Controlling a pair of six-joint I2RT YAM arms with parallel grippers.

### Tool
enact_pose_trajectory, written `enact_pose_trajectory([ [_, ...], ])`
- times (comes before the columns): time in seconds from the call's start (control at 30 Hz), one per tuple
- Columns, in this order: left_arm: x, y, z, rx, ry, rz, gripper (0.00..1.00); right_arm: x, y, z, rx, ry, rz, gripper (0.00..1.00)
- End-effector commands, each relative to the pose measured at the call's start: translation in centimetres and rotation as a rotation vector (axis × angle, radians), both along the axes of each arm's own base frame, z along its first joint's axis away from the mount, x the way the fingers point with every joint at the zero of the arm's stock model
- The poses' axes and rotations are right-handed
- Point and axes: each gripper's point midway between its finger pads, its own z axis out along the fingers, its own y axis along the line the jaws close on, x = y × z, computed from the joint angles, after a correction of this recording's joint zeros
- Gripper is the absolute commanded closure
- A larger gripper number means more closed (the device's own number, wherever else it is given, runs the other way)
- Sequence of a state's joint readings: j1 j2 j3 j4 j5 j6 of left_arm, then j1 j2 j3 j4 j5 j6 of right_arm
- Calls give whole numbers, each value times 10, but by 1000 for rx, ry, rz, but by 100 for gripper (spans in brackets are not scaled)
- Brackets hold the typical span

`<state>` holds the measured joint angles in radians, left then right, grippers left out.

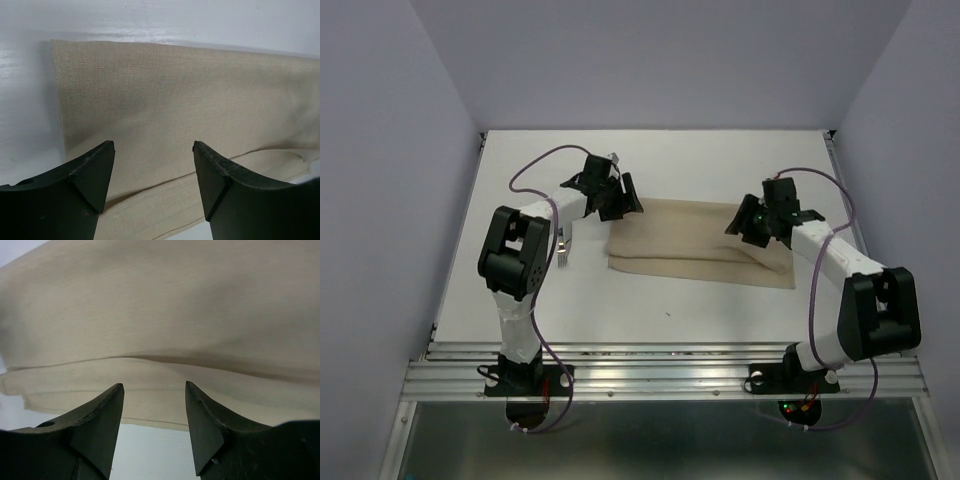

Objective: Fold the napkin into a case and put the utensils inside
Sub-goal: Smooth out the rectangle-folded napkin at the center of the board.

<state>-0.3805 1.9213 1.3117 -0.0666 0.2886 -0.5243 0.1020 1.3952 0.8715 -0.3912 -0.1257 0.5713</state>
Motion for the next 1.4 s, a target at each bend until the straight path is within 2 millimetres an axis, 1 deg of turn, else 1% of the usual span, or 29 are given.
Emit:
enact_pose_trajectory([
  [0.0, 1, -3, -3, 19, 37, -21, 26, 33, 53, 25, 6, -99, 121, 42],
  [0.03, 0, -2, -7, 28, 52, -21, 26, 35, 65, 25, 18, -96, 147, 42],
  [0.07, 0, 0, -10, 37, 61, -17, 26, 43, 79, 23, 29, -95, 172, 41],
  [0.1, -1, 2, -18, 49, 81, -12, 26, 41, 99, 22, 38, -90, 218, 41],
  [0.17, -4, 6, -27, 61, 109, -9, 26, 44, 121, 20, 61, -85, 263, 40],
  [0.2, -6, 9, -32, 67, 121, -5, 26, 51, 134, 15, 77, -78, 275, 40],
  [0.23, -7, 10, -34, 69, 130, -4, 26, 53, 144, 13, 92, -75, 293, 40],
  [0.27, -10, 13, -39, 76, 147, -3, 26, 50, 162, 11, 113, -73, 331, 40],
  [0.3, -11, 15, -41, 75, 154, 0, 26, 55, 173, 5, 119, -62, 345, 39],
  [0.33, -12, 17, -41, 76, 155, 1, 26, 55, 181, 2, 127, -57, 359, 39],
  [0.37, -15, 18, -44, 77, 163, 2, 26, 53, 194, 0, 148, -51, 383, 39],
  [0.47, -17, 21, -45, 78, 171, 7, 26, 52, 215, -11, 164, -32, 422, 39],
  [0.5, -17, 22, -46, 80, 173, 7, 26, 47, 223, -15, 166, -23, 442, 39],
  [0.53, -17, 23, -47, 82, 174, 6, 26, 46, 224, -22, 167, -9, 443, 39],
  [0.6, -18, 23, -47, 83, 176, 6, 26, 36, 235, -28, 172, 7, 471, 39],
  [0.63, -18, 24, -48, 83, 177, 8, 26, 34, 234, -32, 170, 18, 472, 39],
  [0.67, -17, 25, -48, 84, 179, 9, 26, 27, 237, -37, 169, 34, 486, 40],
  [0.7, -18, 25, -49, 86, 181, 10, 26, 24, 237, -40, 171, 41, 488, 40],
  [0.73, -18, 26, -52, 86, 188, 13, 26, 15, 239, -45, 170, 57, 506, 39],
  [0.87, -19, 29, -57, 77, 209, 19, 27, -7, 246, -42, 187, 67, 563, 40],
  [0.93, -19, 30, -59, 77, 213, 23, 27, -15, 241, -40, 185, 69, 570, 40],
  [1.07, -18, 32, -60, 81, 214, 26, 27, -37, 235, -40, 191, 96, 604, 40],
  [1.13, -18, 33, -61, 82, 215, 27, 27, -57, 233, -45, 183, 130, 639, 40],
  [1.17, -17, 34, -61, 82, 215, 29, 27, -60, 232, -45, 184, 131, 645, 40],
  [1.2, -17, 35, -61, 82, 217, 31, 27, -68, 232, -46, 177, 140, 667, 40],
  [1.23, -16, 35, -62, 82, 215, 32, 27, -73, 228, -49, 171, 154, 670, 40],
  [1.3, -17, 35, -64, 82, 222, 32, 27, -88, 231, -44, 157, 158, 711, 40],
  [1.33, -17, 35, -63, 80, 221, 31, 27, -90, 228, -43, 151, 156, 712, 40],
  [1.37, -17, 35, -64, 81, 222, 30, 27, -97, 228, -38, 147, 146, 731, 40],
])
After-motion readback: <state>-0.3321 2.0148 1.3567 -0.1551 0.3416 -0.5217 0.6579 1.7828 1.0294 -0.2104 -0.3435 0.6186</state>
